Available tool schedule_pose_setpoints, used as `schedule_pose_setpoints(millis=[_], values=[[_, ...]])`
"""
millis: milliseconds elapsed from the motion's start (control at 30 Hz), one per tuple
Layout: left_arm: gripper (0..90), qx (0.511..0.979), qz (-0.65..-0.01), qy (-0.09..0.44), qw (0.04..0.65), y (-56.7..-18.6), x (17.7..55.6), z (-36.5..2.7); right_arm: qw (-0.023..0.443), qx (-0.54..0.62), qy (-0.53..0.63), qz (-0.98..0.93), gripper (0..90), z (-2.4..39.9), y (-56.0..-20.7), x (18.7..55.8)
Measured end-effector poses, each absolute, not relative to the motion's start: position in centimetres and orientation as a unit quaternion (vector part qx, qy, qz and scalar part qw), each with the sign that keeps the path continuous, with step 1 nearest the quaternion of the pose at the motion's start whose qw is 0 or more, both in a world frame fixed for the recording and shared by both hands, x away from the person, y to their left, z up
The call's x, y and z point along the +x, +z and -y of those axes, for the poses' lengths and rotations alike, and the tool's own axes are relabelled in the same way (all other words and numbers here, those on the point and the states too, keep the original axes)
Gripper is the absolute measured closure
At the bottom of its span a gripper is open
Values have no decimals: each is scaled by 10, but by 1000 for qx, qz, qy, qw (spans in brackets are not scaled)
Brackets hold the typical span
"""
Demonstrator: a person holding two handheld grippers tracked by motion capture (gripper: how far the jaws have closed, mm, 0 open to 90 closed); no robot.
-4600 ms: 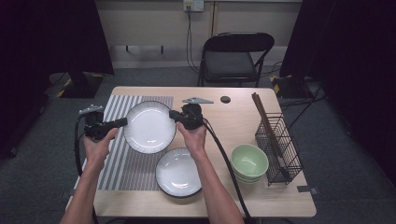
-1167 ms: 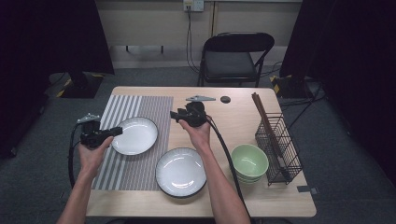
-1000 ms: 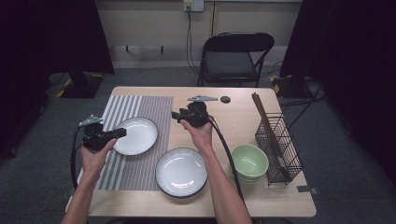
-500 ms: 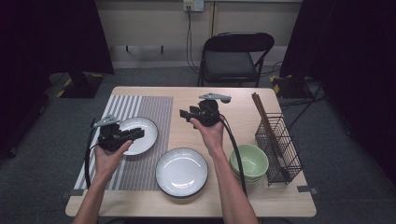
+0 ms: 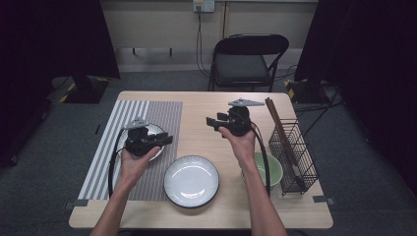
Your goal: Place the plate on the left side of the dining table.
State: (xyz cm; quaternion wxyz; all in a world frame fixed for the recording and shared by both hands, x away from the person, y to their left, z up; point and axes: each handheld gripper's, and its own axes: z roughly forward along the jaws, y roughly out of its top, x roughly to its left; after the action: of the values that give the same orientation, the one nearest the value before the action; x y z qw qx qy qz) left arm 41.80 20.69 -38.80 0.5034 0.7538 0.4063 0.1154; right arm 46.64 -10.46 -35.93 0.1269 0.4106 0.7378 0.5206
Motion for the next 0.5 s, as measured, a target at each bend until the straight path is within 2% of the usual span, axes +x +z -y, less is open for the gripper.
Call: schedule_pose_setpoints(millis=[333,500], values=[[581,778,-364,95,504,-385,418,-164,146,421,516,-731,443,147,-356,446],[572,785,-349,86,504,-386,417,-146,159,425,515,-727,432,165,-354,434]])
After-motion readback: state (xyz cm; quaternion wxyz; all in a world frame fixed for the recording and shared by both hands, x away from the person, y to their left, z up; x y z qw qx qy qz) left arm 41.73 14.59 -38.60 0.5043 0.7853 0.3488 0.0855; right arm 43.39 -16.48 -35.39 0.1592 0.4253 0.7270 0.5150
